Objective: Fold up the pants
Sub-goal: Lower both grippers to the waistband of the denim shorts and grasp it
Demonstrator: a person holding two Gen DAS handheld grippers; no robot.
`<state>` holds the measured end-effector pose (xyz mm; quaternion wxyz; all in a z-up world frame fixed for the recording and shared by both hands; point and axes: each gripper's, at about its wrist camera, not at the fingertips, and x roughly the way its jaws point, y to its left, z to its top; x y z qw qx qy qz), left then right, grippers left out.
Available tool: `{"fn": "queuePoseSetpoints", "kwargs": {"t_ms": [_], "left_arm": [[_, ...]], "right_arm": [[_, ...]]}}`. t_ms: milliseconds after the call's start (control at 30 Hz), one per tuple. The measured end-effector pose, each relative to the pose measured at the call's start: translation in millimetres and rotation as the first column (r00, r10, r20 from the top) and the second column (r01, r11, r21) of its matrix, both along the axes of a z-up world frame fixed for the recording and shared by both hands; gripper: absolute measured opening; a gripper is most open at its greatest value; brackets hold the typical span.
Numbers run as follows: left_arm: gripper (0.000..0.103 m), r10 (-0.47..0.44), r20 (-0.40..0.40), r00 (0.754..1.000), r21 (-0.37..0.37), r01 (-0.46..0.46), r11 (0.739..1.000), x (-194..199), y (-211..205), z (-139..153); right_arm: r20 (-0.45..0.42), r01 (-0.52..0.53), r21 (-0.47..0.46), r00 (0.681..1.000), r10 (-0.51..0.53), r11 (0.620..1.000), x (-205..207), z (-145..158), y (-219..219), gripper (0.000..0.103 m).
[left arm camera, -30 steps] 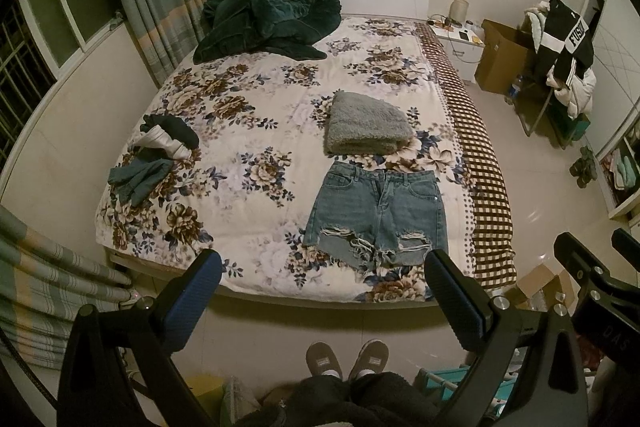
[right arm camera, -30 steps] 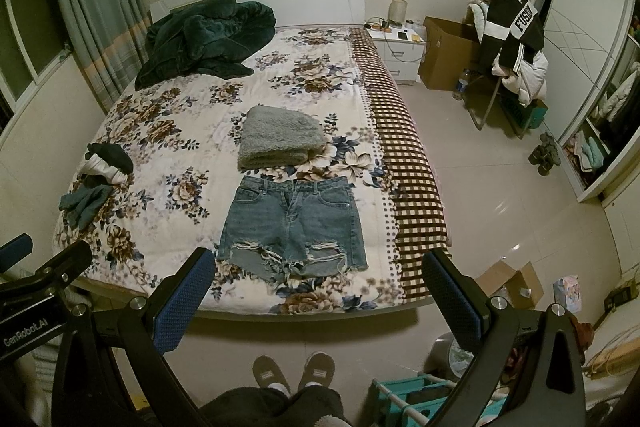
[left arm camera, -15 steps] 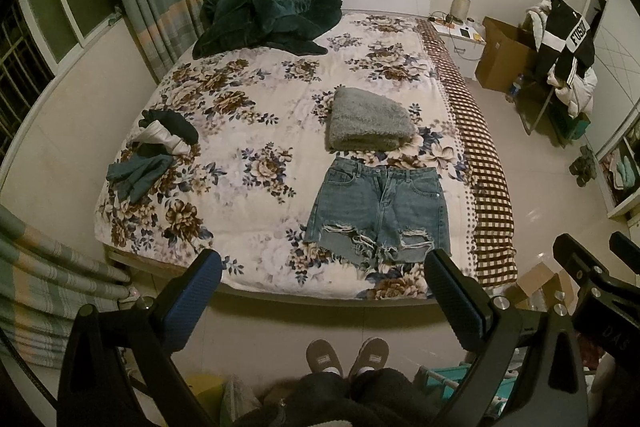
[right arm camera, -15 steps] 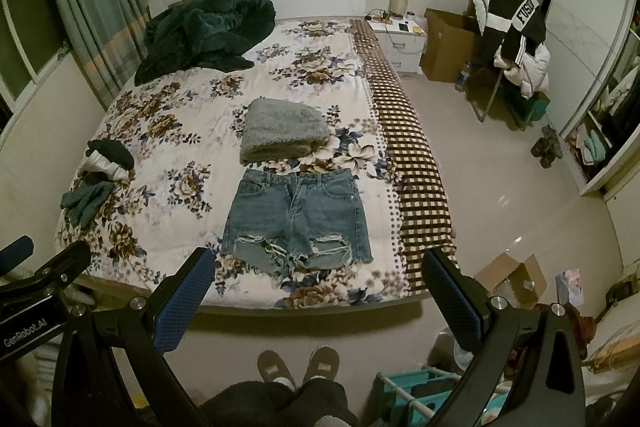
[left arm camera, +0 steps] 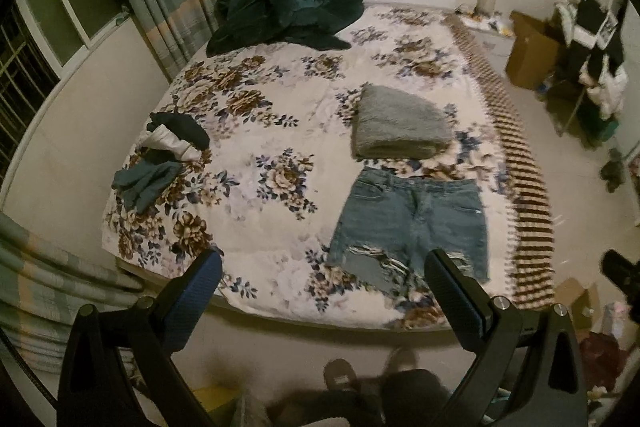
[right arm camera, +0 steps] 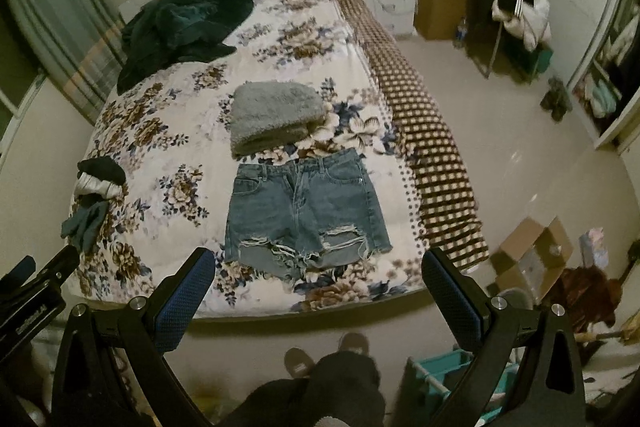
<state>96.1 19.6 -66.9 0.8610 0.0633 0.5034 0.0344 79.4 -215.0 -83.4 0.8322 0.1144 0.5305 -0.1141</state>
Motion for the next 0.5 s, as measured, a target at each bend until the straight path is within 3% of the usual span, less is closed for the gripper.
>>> {"fn": "queuePoseSetpoints", "kwargs": {"t_ms": [333,500], "left_arm": [[0.103,0.075,-0.147,0.986,0.078,-0.064,0.995,59.6,-91.5,-127.3],[0.103,0.077,-0.238,0.968,0.075,-0.06,0.995,92.1,-186.7,-222.7]], "right_arm": [[-0.138,0.008,0.083,0.99,0.003,0.996,127.8,-137.8,-144.8,0.103],[-0.215,-0.064,0.082,0.973,0.08,0.995,197.7,-221.5,-229.0,0.103]]}}
